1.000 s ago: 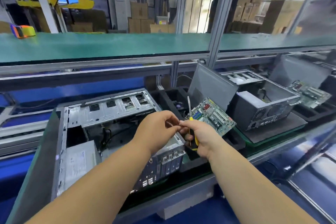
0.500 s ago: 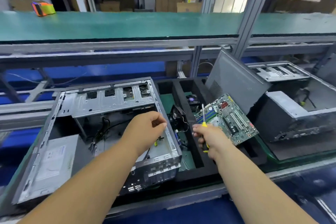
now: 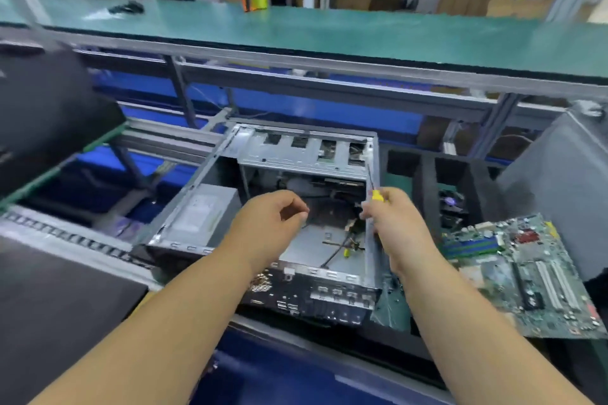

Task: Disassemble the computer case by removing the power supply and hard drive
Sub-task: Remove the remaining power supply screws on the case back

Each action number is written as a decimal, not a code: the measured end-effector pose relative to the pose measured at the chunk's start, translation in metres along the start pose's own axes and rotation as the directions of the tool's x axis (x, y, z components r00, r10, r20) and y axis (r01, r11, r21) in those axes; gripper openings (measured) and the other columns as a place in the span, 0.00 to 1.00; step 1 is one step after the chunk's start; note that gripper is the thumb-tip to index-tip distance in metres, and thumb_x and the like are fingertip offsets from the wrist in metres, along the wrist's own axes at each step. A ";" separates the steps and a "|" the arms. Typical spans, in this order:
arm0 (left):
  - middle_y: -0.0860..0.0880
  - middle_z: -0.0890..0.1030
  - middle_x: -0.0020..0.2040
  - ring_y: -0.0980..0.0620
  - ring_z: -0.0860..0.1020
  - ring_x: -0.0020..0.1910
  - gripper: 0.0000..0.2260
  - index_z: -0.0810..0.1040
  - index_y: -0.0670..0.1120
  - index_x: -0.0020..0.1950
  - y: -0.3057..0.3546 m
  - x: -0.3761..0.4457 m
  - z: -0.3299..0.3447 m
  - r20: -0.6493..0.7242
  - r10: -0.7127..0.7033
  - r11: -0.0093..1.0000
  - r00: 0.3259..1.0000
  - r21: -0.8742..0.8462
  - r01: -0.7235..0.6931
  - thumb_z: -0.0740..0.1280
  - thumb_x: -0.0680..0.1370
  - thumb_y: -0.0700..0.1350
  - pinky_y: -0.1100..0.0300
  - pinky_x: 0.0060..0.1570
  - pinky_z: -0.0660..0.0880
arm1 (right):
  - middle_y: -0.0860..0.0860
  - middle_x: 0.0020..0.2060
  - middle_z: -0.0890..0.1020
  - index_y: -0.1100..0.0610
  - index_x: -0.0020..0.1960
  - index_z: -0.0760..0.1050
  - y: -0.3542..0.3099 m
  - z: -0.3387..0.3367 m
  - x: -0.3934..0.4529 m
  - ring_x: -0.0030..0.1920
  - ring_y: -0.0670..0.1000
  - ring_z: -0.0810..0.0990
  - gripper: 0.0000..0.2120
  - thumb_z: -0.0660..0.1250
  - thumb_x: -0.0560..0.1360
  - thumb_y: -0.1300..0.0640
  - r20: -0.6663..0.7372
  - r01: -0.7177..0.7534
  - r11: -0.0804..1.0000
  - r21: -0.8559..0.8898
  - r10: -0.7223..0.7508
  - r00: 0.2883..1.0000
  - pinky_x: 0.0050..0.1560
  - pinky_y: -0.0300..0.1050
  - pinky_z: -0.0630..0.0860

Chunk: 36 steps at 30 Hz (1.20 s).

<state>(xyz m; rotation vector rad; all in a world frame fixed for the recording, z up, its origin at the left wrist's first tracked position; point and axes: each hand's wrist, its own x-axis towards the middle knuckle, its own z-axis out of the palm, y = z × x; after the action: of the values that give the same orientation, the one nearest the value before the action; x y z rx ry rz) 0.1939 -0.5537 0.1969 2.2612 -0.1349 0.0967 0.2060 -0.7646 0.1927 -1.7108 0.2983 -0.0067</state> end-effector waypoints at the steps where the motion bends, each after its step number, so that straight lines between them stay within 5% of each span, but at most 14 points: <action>1: 0.62 0.81 0.39 0.64 0.78 0.43 0.05 0.80 0.58 0.43 -0.003 -0.002 -0.007 -0.021 -0.005 1.000 1.000 -0.011 0.005 0.70 0.77 0.48 0.62 0.45 0.75 | 0.52 0.43 0.82 0.47 0.53 0.72 -0.006 0.007 -0.003 0.36 0.49 0.75 0.06 0.64 0.77 0.56 0.019 0.034 0.998 -0.059 -0.033 0.999 0.37 0.45 0.72; 6: 0.63 0.81 0.40 0.65 0.78 0.43 0.06 0.80 0.59 0.43 -0.024 -0.010 -0.040 -0.075 -0.032 0.999 0.997 0.000 0.032 0.69 0.77 0.47 0.66 0.44 0.73 | 0.55 0.44 0.81 0.46 0.49 0.73 -0.027 0.040 -0.021 0.37 0.53 0.76 0.03 0.64 0.76 0.52 0.145 0.168 0.960 -0.223 -0.138 0.980 0.36 0.46 0.70; 12: 0.59 0.80 0.53 0.58 0.75 0.56 0.06 0.80 0.57 0.51 -0.068 -0.008 -0.080 -0.132 0.050 0.976 0.990 0.217 -0.020 0.69 0.76 0.47 0.58 0.59 0.71 | 0.50 0.37 0.78 0.45 0.47 0.70 -0.019 0.100 -0.041 0.33 0.50 0.73 0.04 0.64 0.76 0.53 0.198 0.191 0.906 -0.378 -0.123 0.973 0.34 0.46 0.68; 17: 0.53 0.74 0.64 0.50 0.69 0.65 0.17 0.75 0.50 0.64 -0.105 0.002 -0.108 0.022 0.142 0.862 0.990 0.490 -0.135 0.67 0.78 0.54 0.56 0.67 0.64 | 0.47 0.37 0.76 0.48 0.47 0.67 -0.001 0.137 -0.060 0.37 0.54 0.75 0.03 0.62 0.76 0.54 0.117 0.325 0.646 -0.690 -0.344 0.932 0.34 0.48 0.67; 22: 0.53 0.66 0.71 0.53 0.62 0.72 0.24 0.68 0.50 0.72 -0.125 0.010 -0.112 0.117 0.173 0.880 0.978 0.427 -0.207 0.63 0.79 0.59 0.58 0.73 0.59 | 0.48 0.39 0.81 0.51 0.51 0.74 0.002 0.156 -0.063 0.37 0.57 0.79 0.05 0.63 0.76 0.51 0.082 0.294 0.407 -0.865 -0.463 0.882 0.34 0.47 0.71; 29: 0.52 0.63 0.73 0.52 0.60 0.73 0.27 0.65 0.50 0.73 -0.138 0.023 -0.110 0.102 0.210 0.879 0.972 0.414 -0.234 0.59 0.79 0.63 0.54 0.71 0.61 | 0.47 0.28 0.74 0.49 0.41 0.71 0.001 0.166 -0.059 0.29 0.55 0.70 0.04 0.63 0.74 0.53 0.001 0.218 0.397 -0.891 -0.481 0.877 0.27 0.43 0.60; 36: 0.52 0.65 0.71 0.50 0.61 0.72 0.26 0.66 0.50 0.72 -0.150 0.041 -0.116 0.118 0.237 0.873 0.964 0.409 -0.265 0.59 0.79 0.63 0.52 0.69 0.63 | 0.46 0.27 0.68 0.47 0.39 0.64 -0.001 0.182 -0.049 0.28 0.53 0.68 0.09 0.64 0.74 0.54 -0.048 0.172 0.396 -0.902 -0.488 0.872 0.26 0.40 0.53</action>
<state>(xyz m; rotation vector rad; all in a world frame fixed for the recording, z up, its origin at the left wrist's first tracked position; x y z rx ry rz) 0.2511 -0.3715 0.1615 2.6711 -0.4861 0.2093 0.1908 -0.5781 0.1713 -2.8367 0.1689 -0.5278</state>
